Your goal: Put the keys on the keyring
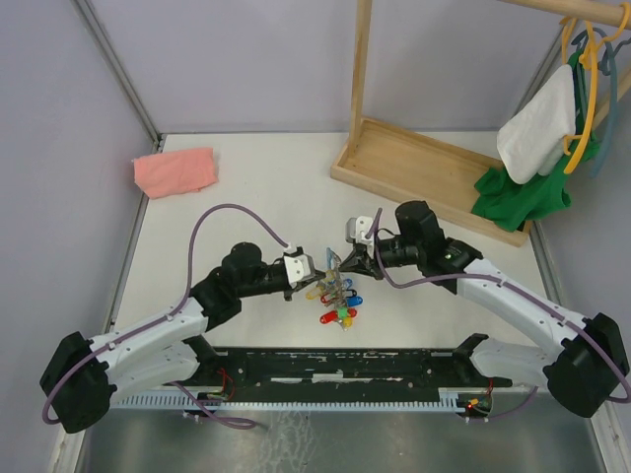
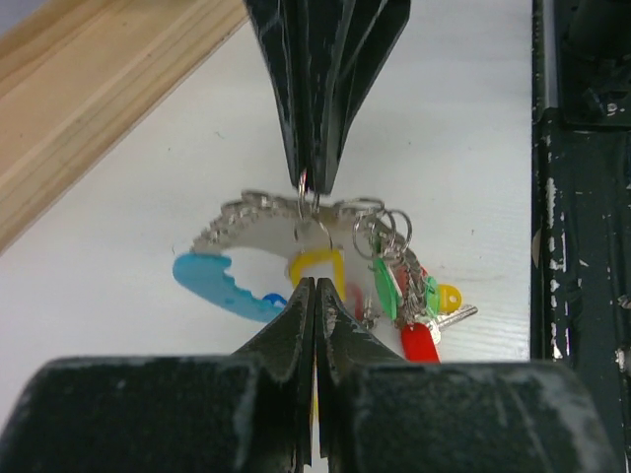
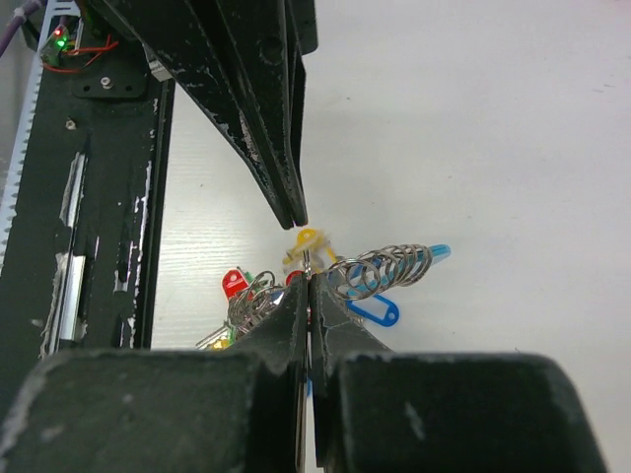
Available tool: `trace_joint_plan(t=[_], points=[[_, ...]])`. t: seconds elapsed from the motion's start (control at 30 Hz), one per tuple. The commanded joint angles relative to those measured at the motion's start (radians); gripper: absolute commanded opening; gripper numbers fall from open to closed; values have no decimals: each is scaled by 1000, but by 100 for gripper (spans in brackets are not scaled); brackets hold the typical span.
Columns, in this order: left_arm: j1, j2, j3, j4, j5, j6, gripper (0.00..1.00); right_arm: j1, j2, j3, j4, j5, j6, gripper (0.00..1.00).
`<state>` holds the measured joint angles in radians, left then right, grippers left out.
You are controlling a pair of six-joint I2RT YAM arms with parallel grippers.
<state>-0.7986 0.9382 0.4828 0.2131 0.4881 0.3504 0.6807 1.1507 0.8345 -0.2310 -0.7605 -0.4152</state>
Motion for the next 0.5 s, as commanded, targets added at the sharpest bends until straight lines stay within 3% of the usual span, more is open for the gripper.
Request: trace_joint_plan(t=[0.0, 0.17, 0.33, 0.47], points=[[3, -21, -46, 57, -48, -77, 3, -26, -76, -35, 224, -22, 124, 1], [3, 7, -75, 186, 10, -136, 3, -28, -101, -108, 430, -11, 242, 1], [-10, 69, -83, 316, 15, -197, 3, -28, -96, -129, 475, 42, 278, 1], [-11, 33, -124, 365, -135, -257, 19, -29, -88, -125, 479, 197, 305, 1]])
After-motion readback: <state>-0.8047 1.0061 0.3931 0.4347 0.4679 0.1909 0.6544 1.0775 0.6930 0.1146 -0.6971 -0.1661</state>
